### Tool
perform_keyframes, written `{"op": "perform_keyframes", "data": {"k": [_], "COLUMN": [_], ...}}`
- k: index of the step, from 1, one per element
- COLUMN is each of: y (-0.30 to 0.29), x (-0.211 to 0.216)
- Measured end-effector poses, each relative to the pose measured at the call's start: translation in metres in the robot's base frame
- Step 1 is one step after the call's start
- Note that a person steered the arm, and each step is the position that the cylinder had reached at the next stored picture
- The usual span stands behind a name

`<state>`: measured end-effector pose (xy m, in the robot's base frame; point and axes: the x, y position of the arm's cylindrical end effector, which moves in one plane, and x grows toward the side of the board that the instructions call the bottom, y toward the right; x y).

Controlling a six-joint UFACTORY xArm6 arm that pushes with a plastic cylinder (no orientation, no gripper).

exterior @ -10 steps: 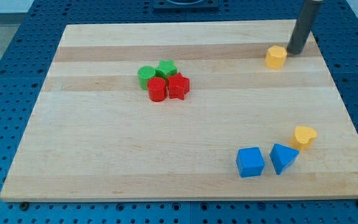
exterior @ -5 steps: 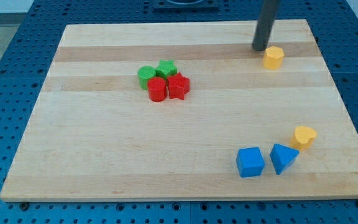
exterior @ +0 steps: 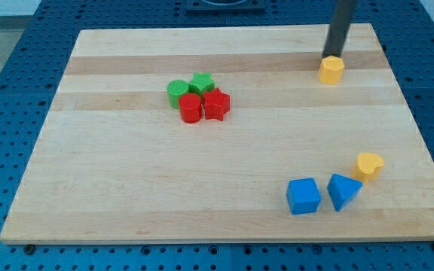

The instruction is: Move yellow hexagon into yellow heart

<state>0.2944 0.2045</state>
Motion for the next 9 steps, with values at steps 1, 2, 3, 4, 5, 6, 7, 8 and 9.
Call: {"op": "perform_keyframes", "data": {"k": [1,2,3,4,5,6,7,8,9], "y": [0.007,-0.008,-0.010,-0.014,-0.033,-0.042,-0.043,-0.043,-0.044], "x": [0.033,0.056,0.045,0.031,0.052,0.102,0.137,0.125,0.089]}}
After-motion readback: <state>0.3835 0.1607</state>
